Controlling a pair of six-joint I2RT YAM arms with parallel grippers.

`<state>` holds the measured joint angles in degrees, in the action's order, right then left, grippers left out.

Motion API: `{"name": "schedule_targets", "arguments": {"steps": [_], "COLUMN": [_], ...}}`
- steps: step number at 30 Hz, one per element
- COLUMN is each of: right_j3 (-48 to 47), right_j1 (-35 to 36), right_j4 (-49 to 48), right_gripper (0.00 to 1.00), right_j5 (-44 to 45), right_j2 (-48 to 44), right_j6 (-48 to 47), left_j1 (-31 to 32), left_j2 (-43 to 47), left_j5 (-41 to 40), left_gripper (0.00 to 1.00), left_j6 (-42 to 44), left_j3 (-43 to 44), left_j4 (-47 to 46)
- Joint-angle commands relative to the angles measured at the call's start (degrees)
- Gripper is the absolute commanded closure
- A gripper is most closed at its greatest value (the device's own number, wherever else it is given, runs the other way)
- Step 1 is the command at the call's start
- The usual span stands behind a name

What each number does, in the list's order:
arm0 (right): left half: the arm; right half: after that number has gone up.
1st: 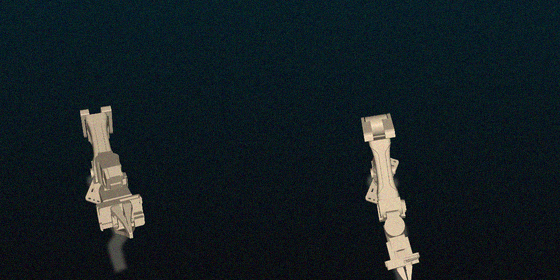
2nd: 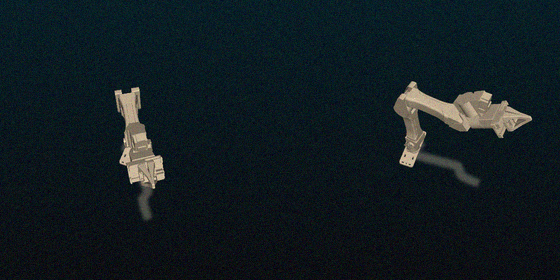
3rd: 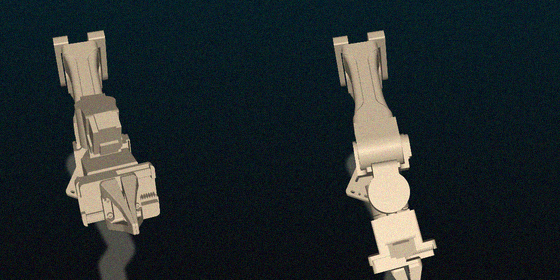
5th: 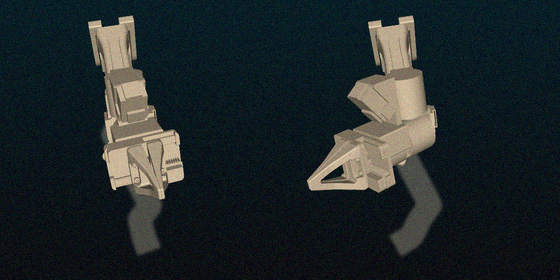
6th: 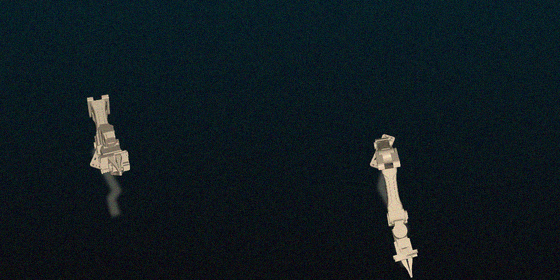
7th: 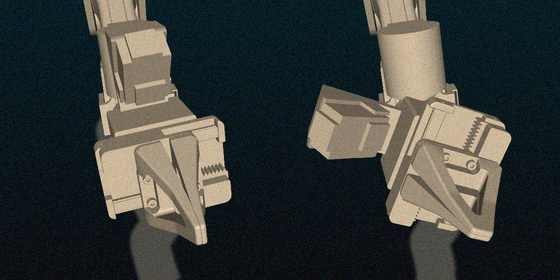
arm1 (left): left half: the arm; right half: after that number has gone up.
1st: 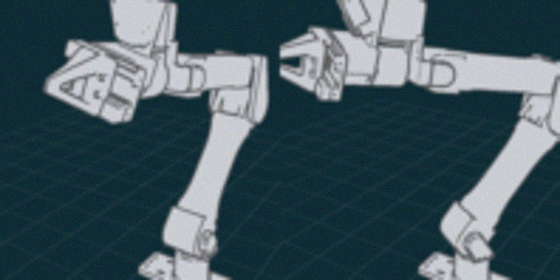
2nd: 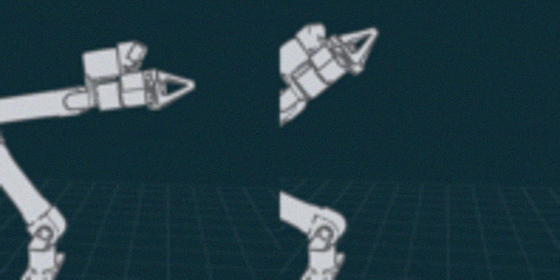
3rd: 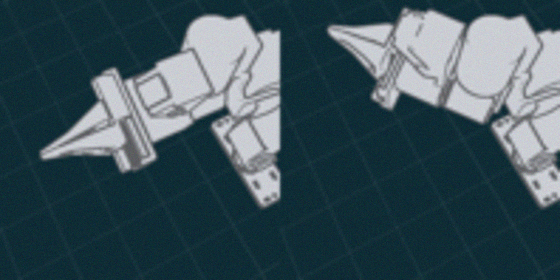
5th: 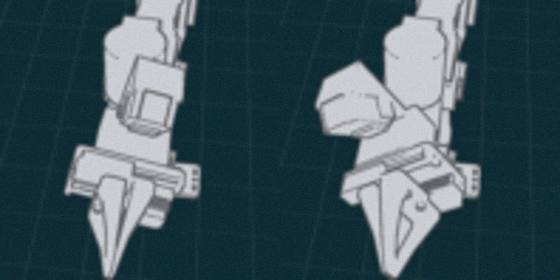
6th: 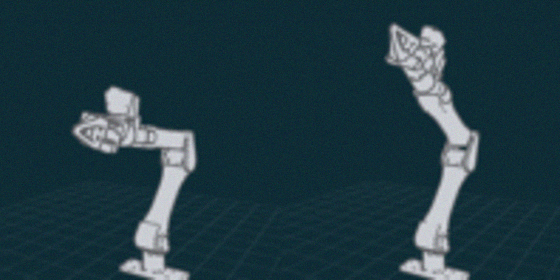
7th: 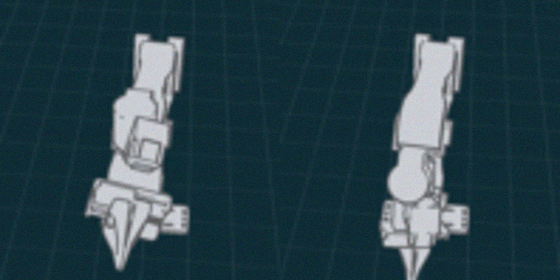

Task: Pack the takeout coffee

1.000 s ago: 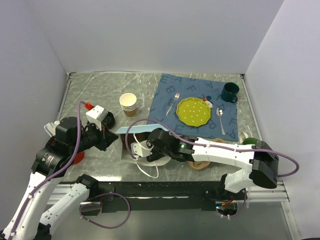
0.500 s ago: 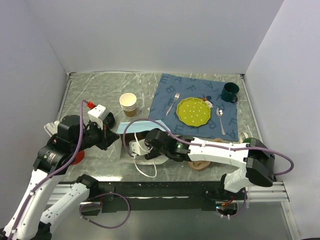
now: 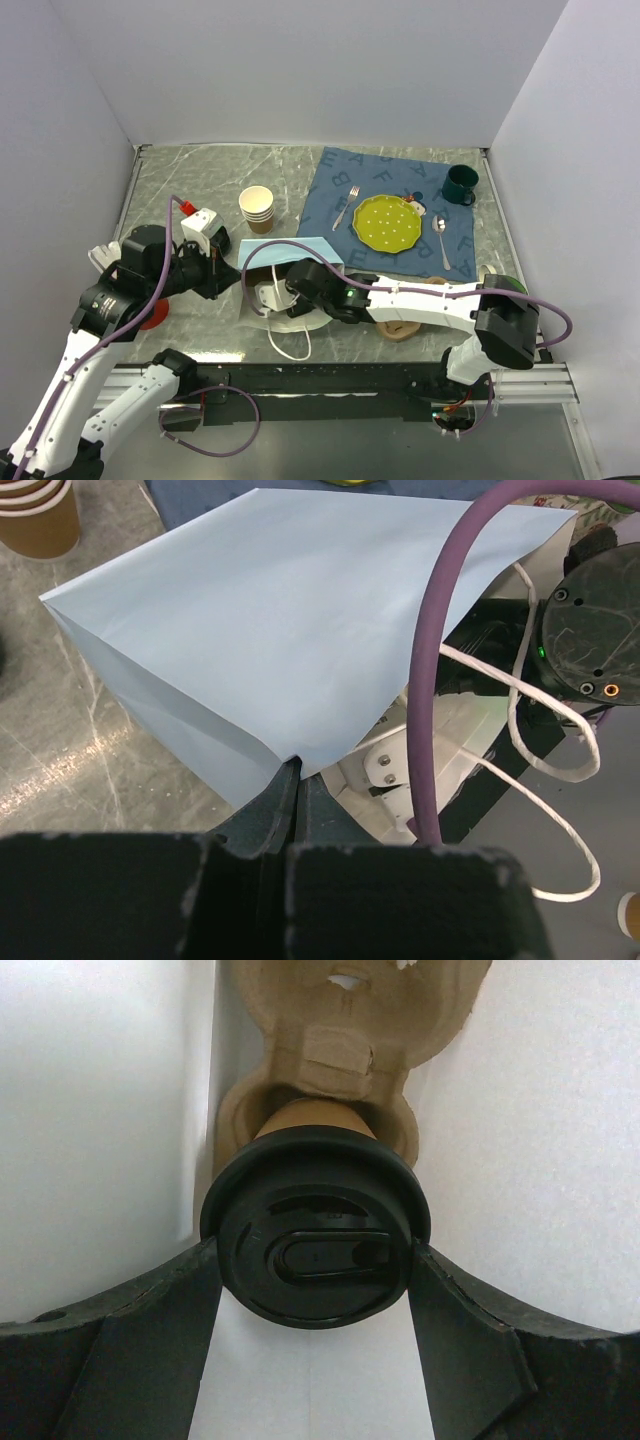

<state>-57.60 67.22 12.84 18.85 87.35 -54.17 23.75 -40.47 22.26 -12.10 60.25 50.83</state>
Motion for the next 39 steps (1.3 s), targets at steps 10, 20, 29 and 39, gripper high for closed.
{"name": "schedule_targets", "arguments": {"steps": [10,20,29,39], "right_j3": [-2.0,-5.1,-6.1,-7.4], "right_j1": [-1.0,-1.1,-1.1,-1.2], "right_j4": [1.8,6.8,9.4,12.6], "right_gripper": [0.27,0.12,0.00,0.00], "right_j5": [-1.3,-5.4,-7.6,-9.7], "right_j2": [1.5,-1.4,-3.0,-4.6], "right_j6": [-0.8,0.1,0.1,0.6], "left_j1": [-0.1,-0.1,-0.1,-0.1], "left_j2": [0.8,2.0,2.0,1.6], "left_j5": [2.7,1.6,1.6,1.1], "left_gripper": [0.99,0.99,0.99,0.99], "left_j6": [-2.8,-4.3,-4.9,-4.7], "left_j3": [3.5,3.2,2.8,3.1], "left_j4": [-0.3,-0.4,-0.7,0.0]}}
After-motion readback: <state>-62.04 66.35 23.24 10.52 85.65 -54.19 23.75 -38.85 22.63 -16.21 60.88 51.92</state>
